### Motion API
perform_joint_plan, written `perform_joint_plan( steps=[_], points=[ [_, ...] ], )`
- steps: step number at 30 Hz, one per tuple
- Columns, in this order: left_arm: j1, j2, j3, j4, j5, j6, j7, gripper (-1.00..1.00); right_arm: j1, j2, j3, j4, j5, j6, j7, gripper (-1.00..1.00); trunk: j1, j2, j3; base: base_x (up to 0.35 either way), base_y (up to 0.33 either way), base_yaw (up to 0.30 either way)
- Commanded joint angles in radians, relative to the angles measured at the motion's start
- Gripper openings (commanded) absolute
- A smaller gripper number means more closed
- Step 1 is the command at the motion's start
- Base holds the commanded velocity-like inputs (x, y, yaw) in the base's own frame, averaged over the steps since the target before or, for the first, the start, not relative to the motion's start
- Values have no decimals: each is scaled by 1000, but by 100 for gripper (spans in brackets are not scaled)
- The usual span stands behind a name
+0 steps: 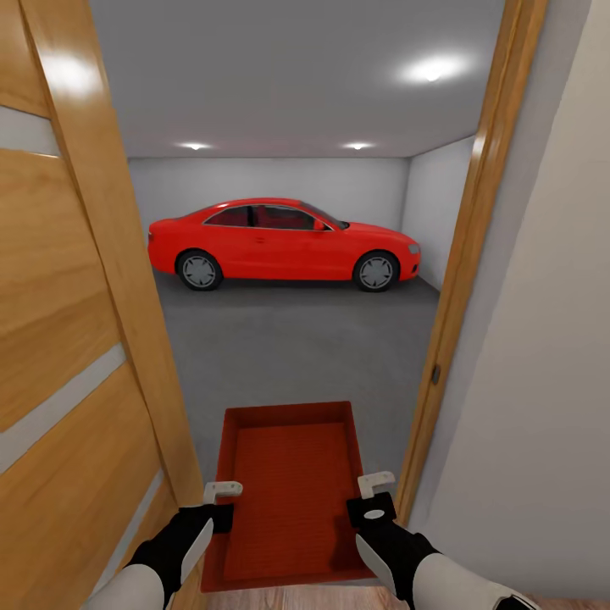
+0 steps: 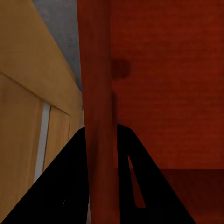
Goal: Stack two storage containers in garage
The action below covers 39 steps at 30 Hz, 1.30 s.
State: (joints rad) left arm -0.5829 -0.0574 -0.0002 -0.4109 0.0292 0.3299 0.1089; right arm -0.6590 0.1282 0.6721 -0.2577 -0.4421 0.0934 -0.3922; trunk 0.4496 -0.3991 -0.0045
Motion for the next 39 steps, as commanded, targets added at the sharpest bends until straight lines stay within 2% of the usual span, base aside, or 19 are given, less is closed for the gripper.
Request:
perform_joint_plan(
  steps=[1, 17, 39],
  points=[
    [0, -1, 2, -3, -11, 6, 6, -100, -1, 8, 1, -3, -14, 6, 13, -100, 0, -1, 0, 1, 1, 0],
    [0, -2, 1, -3, -11, 5, 6, -100, -1, 8, 2, -3, -14, 6, 13, -100, 0, -1, 0, 29, 11, 0],
    [0, -1, 3, -2, -11, 4, 6, -100, -1, 8, 1, -3, -14, 6, 13, -100, 0, -1, 0, 307, 0, 0]
  ],
)
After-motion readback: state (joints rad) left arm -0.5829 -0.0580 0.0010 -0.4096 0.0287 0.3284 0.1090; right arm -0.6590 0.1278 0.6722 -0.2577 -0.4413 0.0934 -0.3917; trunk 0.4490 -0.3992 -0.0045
